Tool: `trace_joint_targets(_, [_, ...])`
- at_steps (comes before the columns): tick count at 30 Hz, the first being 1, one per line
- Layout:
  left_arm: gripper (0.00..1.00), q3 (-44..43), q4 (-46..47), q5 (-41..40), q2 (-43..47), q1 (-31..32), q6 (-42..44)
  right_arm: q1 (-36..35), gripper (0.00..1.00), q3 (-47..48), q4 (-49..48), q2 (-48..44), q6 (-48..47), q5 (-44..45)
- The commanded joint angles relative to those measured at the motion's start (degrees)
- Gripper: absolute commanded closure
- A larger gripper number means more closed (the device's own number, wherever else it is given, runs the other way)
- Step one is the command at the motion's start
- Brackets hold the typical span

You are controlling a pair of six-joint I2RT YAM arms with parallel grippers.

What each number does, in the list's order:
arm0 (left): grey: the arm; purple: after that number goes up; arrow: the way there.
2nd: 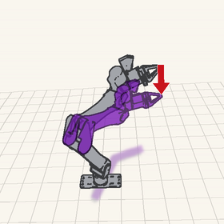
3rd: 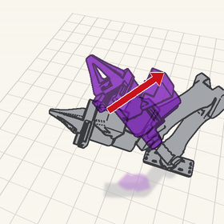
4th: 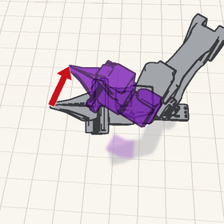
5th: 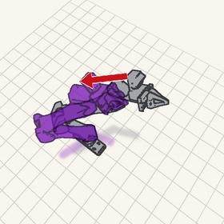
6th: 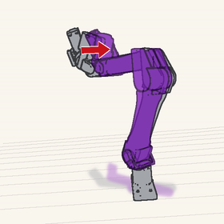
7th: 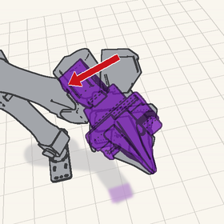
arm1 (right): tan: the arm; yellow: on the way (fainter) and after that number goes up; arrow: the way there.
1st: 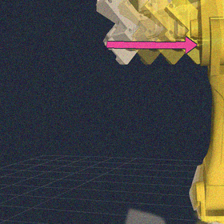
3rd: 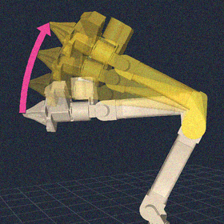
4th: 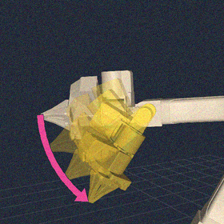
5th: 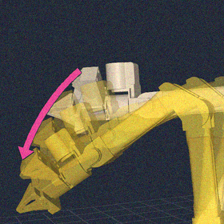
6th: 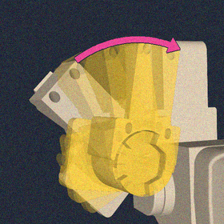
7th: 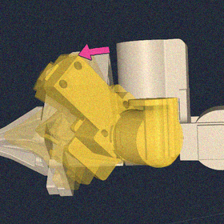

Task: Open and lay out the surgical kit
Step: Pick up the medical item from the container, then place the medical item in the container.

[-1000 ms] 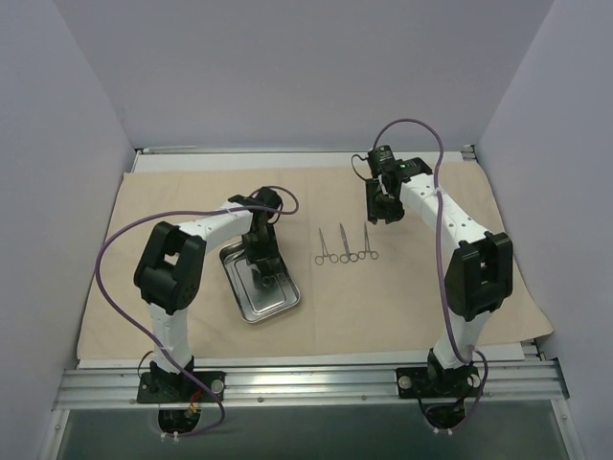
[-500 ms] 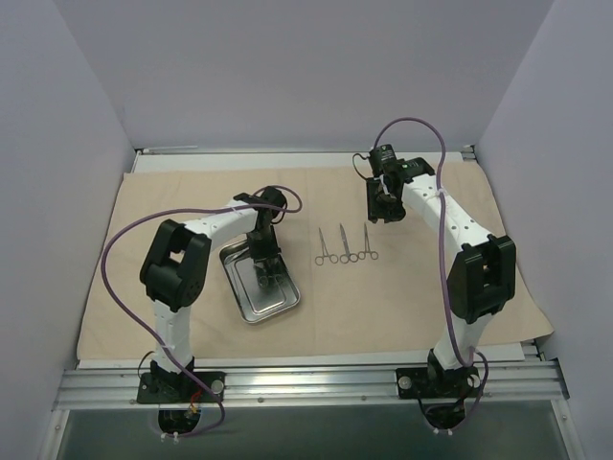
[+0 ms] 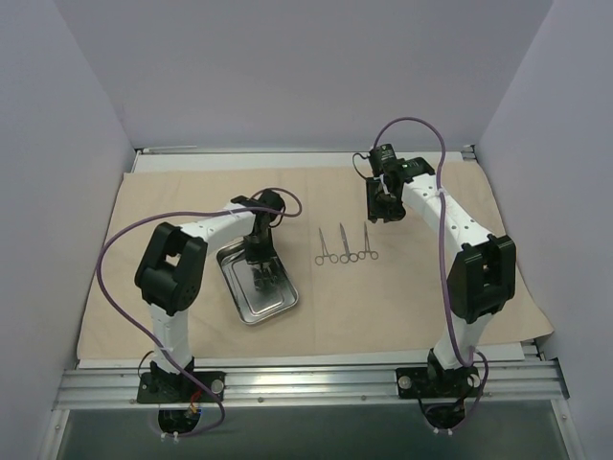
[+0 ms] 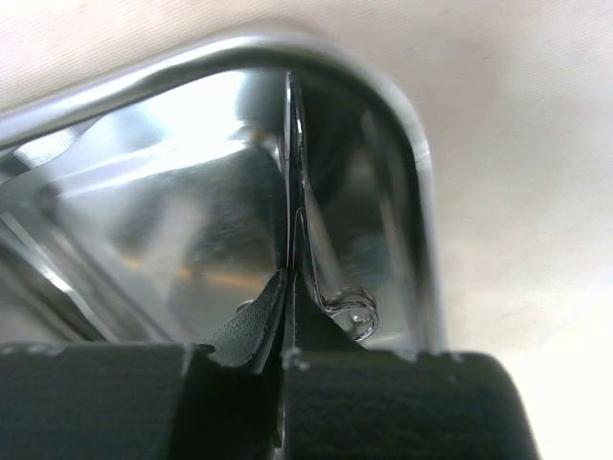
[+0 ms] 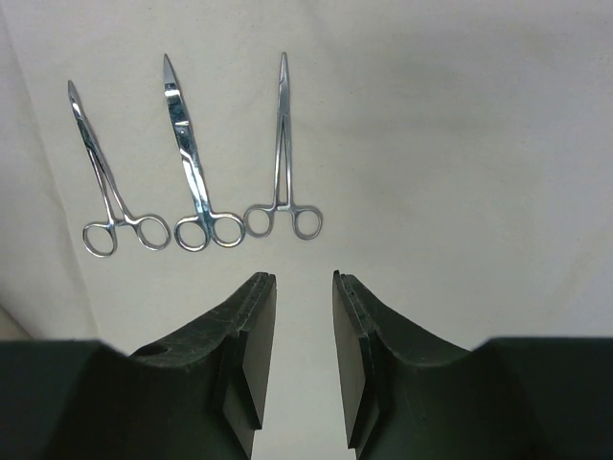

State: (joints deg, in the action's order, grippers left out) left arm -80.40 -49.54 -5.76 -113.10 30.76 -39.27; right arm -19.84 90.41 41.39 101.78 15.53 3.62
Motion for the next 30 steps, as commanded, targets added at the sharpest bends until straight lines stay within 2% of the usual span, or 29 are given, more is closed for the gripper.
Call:
trace_joint_targets(1, [0.98,2.00,-3.37,-5.13,2.79,0.00,2.79,0.32,0.69,1.87,0.98,-0.88,0.38,-0.19])
trace_joint_targets(14, [0.98,2.62,-3.72,-4.26,9.30,0.09,3.41,0.32,0.69,1.88,0.80,-0.61,-0.06,-0.45])
trace_joint_targets(15, [0.90,2.44,-3.90,-4.17,9.21,0.09,3.41,0.32,0.69,1.70,0.80,-0.61,-0.06,-0.45])
trace_joint_targets(17, [0.82,1.92,-3.99,-4.00,8.95,0.09,3.32,0.32,0.69,1.17,0.54,-0.61,-0.06,-0.63])
trace_joint_targets(18, [0.74,1.83,-4.07,-3.91,8.77,0.09,3.23,0.32,0.69,1.00,0.54,-0.70,-0.06,-0.80])
trace_joint_targets(25, [0.58,0.07,-4.25,-4.35,6.58,-0.18,4.28,0.32,0.69,0.91,0.54,-0.79,-0.15,-0.72])
trace_joint_targets(30, [0.55,-2.74,-2.41,-5.66,3.68,-0.62,5.86,0.32,0.69,0.29,0.27,-0.70,-0.15,-1.15])
